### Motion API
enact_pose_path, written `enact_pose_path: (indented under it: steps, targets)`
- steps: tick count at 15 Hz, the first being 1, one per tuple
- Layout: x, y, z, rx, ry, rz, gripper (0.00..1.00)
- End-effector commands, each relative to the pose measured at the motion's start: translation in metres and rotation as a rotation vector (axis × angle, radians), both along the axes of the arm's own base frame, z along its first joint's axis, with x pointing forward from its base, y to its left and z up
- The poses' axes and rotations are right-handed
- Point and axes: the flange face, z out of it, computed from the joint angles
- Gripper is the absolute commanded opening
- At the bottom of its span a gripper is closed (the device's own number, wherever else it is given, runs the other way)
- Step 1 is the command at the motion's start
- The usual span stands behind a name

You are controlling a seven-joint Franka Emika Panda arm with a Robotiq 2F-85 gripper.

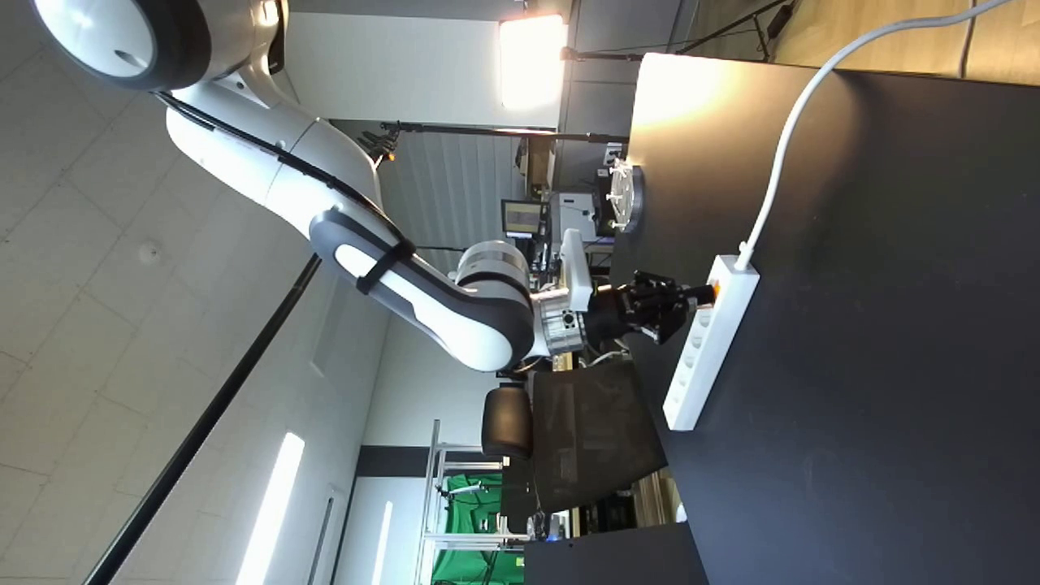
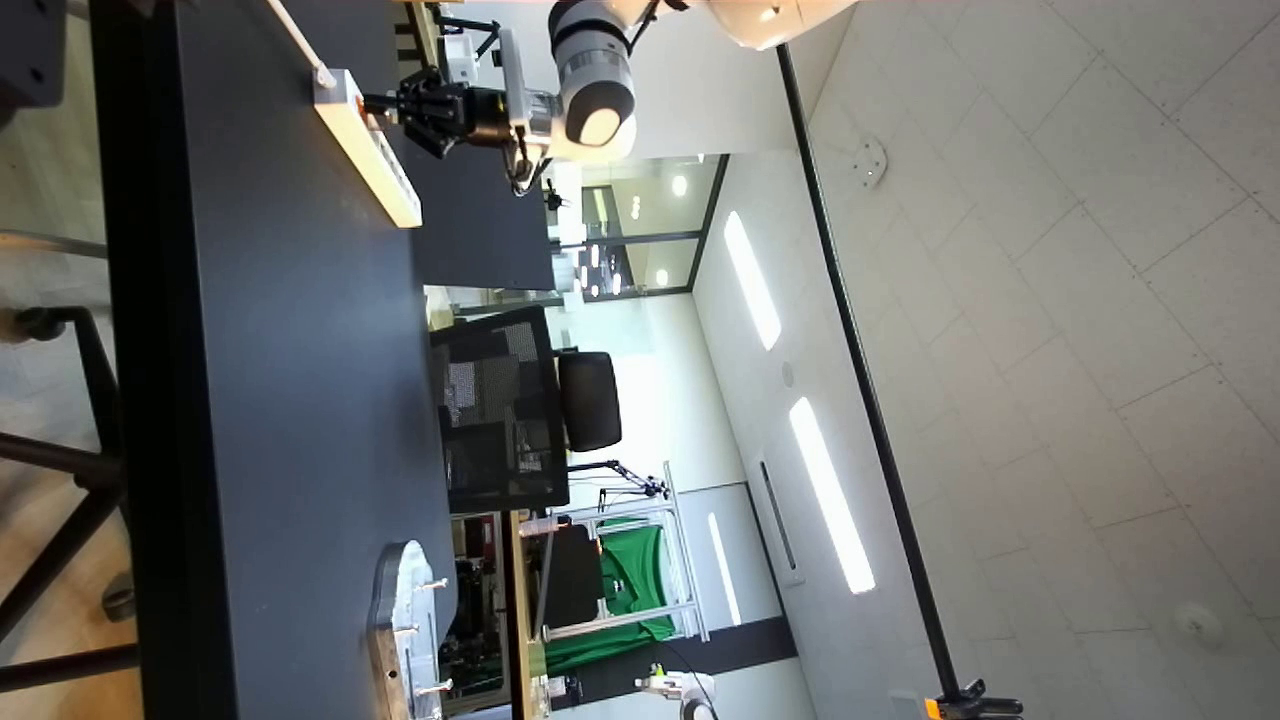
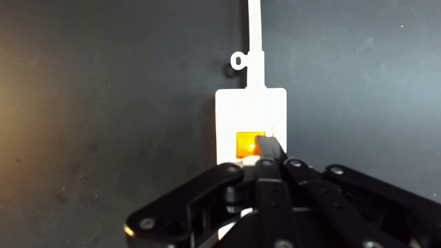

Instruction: Push the button on the adaptor.

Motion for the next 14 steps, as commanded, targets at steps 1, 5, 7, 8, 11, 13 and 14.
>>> enact_pose_path:
  steps: [1, 5, 7, 8, 11, 13, 14]
  targets:
    - [-0.002, 0.002, 0.008, 0.000, 0.025, -0.010, 0.00]
    - [-0.007, 0.000, 0.013, -0.010, 0.037, -0.019, 0.00]
    - [-0.008, -0.003, 0.013, -0.017, 0.031, -0.023, 0.00]
    - [-0.008, -0.005, 0.012, -0.016, 0.028, -0.024, 0.00]
    - [-0.008, -0.007, 0.009, -0.016, 0.018, -0.026, 0.00]
    - [-0.009, -0.008, 0.007, -0.012, 0.015, -0.030, 0.00]
    - [-0.009, -0.008, 0.006, -0.011, 0.011, -0.032, 0.00]
